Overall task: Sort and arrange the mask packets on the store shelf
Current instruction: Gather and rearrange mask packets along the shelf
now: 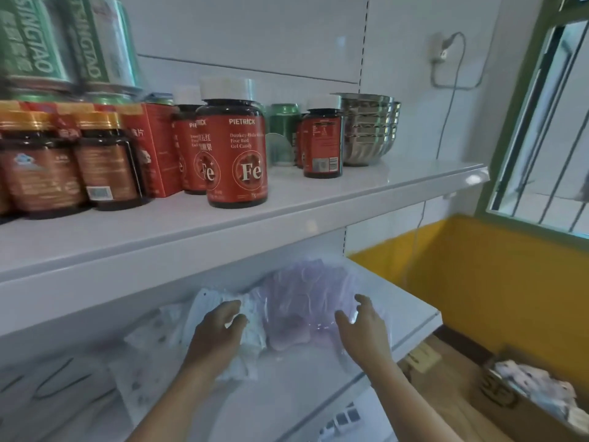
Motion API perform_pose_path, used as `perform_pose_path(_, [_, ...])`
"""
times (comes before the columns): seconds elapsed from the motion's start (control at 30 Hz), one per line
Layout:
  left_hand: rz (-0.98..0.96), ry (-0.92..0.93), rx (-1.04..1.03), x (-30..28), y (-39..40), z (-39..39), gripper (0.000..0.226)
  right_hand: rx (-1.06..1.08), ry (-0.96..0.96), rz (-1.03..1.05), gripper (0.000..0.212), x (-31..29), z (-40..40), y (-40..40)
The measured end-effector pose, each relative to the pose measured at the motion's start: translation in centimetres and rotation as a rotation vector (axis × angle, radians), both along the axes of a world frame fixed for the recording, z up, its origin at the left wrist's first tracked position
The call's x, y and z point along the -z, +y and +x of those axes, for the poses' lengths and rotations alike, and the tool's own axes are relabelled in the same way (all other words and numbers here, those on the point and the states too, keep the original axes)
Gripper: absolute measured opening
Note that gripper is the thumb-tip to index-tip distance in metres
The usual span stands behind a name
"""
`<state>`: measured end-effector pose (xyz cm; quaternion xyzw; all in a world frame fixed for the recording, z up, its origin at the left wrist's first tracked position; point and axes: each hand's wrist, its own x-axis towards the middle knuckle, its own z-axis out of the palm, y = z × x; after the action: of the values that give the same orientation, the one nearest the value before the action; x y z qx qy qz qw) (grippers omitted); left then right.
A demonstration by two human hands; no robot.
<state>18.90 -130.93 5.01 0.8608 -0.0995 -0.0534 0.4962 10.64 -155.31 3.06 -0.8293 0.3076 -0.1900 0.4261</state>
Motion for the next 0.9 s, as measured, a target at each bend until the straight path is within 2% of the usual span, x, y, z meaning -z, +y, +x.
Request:
perform_pose_path(0.1, [0.152,-0.122,0.03,1.3,2.6,-0.6,0.043,-0.11,-0.013,-0.18,0.047,0.9,-0.8,1.8])
perform_pose_path(0.23, [0.402,-0.336,-0.03,3.2,8.1,-2.6,0.051,-0.296,-0.087,-0.403,0.039,2.2,-0.2,7.8])
perform_pose_path(0.3, [0.509,-0.362,-0.076,3.9,12.2,-4.0,0.042,-0.385,-0.117,-0.429,0.039,3.1,-0.1,11.9])
perform_pose_path(0.43, [0.664,-0.416,-0.213,3.9,22.7,-8.3,0.05,-0.576,-0.167,-0.359,0.038,4.6,-1.0,22.6])
perform_pose_path(0.5, [0.74,-0.365,-0.251,3.8,28.4,-11.0,0.056,-0.713,-0.145,-0.277,0.035,5.1,-2.0,29.0])
perform_pose_path(0.6, [0.735,-0.353,-0.366,3.9,37.5,-15.4,0.056,-0.927,-0.152,-0.22,0.035,5.0,-3.7,39.3])
perform_pose_path(0.9, [0.692,-0.258,-0.739,2.0,64.6,-29.2,0.065,-1.271,-0.279,-0.123,0.03,2.0,-9.9,69.3])
